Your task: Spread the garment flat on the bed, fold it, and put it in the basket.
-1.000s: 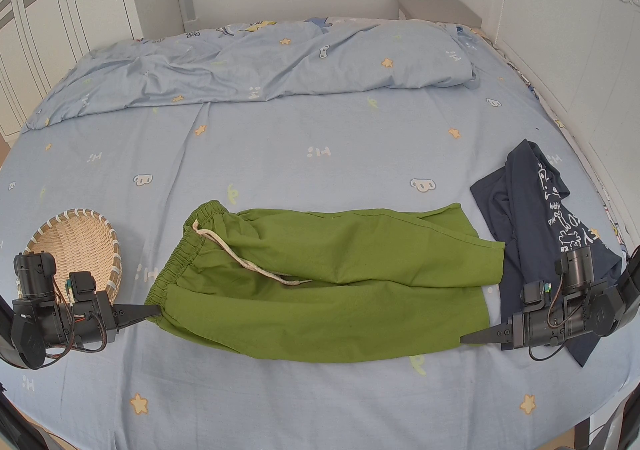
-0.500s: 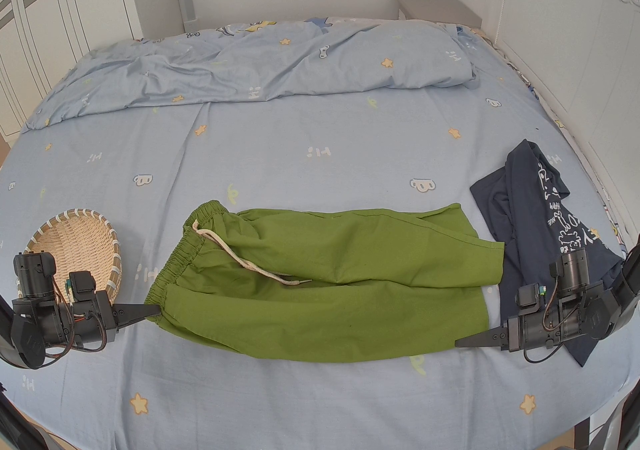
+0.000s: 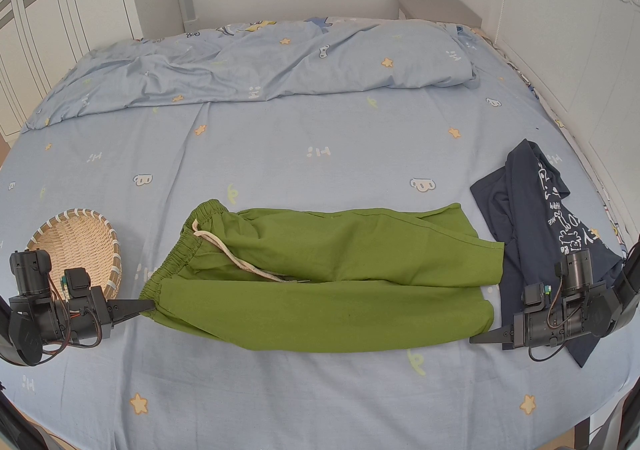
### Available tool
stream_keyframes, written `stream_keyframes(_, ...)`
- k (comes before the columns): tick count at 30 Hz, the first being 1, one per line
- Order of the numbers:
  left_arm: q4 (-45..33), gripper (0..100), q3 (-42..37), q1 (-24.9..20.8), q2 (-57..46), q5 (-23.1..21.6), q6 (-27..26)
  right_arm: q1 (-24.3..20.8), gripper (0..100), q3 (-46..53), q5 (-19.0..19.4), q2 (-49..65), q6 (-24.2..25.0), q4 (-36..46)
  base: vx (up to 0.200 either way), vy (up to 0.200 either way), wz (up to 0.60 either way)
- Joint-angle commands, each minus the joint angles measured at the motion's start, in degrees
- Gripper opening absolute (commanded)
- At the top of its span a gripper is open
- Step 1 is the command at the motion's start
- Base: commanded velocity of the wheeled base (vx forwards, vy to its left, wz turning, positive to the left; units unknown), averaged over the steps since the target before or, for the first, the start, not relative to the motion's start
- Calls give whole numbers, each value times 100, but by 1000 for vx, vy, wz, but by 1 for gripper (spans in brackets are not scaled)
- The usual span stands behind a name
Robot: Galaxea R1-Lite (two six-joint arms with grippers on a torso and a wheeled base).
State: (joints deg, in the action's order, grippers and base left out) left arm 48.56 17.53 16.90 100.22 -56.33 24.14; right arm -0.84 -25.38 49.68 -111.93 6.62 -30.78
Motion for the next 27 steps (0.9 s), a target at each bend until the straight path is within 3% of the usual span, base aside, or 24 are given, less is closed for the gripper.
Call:
stream_keyframes(1,-4,0,22,103,-11,8,21,128,0,24,7,58,-12,-7,0,0,0)
stream_keyframes(10,-109,0,-566,226,-380,43,38,-74,0,385,130,875,41,195,0,0,0)
stream_keyframes(17,-153,0,-1393,560,-837,96,-14,-549,0,165,86,1490,6,1733,0,0,0)
stream_keyframes(19,-162,0,-1410,560,-846,96,-23,-557,0,165,86,1490,-3,1769,0,0,0)
stream_keyframes(20,-232,0,-1735,675,-1066,105,-67,-672,0,183,60,1499,-56,2243,0,0,0)
stream_keyframes(23,-821,0,-1727,842,-1303,114,-181,-698,0,262,42,1481,-73,2463,0,0,0)
stream_keyframes(27,-1744,0,-1727,1132,-1620,149,-1007,-733,0,517,16,1473,-82,2489,0,0,0)
